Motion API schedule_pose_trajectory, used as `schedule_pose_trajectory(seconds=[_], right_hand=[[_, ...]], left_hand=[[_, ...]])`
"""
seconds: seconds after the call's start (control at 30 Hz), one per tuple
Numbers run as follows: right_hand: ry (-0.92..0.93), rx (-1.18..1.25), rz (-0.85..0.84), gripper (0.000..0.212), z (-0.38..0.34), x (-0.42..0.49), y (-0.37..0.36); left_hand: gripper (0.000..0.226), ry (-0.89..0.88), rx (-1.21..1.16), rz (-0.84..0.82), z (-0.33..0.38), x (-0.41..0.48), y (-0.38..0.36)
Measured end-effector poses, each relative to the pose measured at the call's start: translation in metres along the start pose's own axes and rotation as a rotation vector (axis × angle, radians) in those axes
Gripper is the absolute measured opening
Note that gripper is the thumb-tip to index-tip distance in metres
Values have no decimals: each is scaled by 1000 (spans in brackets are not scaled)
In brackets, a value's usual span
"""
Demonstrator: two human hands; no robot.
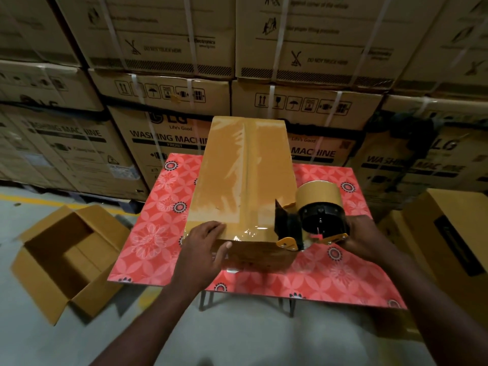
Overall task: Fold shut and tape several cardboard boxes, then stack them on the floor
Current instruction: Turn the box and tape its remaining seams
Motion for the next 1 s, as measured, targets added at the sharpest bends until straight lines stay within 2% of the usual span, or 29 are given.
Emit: schedule_pose_trajectory(seconds=[0.1, 0.2, 0.33, 0.6, 0.77, 1.0], right_hand=[[-5, -9, 23, 21, -5, -1, -1], [-26, 16, -18, 20, -4, 0, -4], [-24, 51, -20, 20, -11, 0, -4], [-13, 147, 22, 39, 0, -5, -12], [10, 94, 77, 27, -1, -6, -10], [14, 80, 180, 25, 23, -21, 13]], left_hand=[[49, -46, 57, 1, 28, -1, -10], [49, -174, 101, -88, 69, 4, -35], [52, -235, 139, -145, 102, 15, -59], [55, -251, 267, -188, 108, 8, -85], [56, -227, 244, -201, 98, 6, -86], [62, -217, 164, -183, 97, 7, -82]])
Point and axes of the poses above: each hand's wrist, its own x-axis towards the middle knuckle, its own y-axis out of the back of the hand, z = x × y, the point moved 7 cm from there along x, towards the middle knuckle
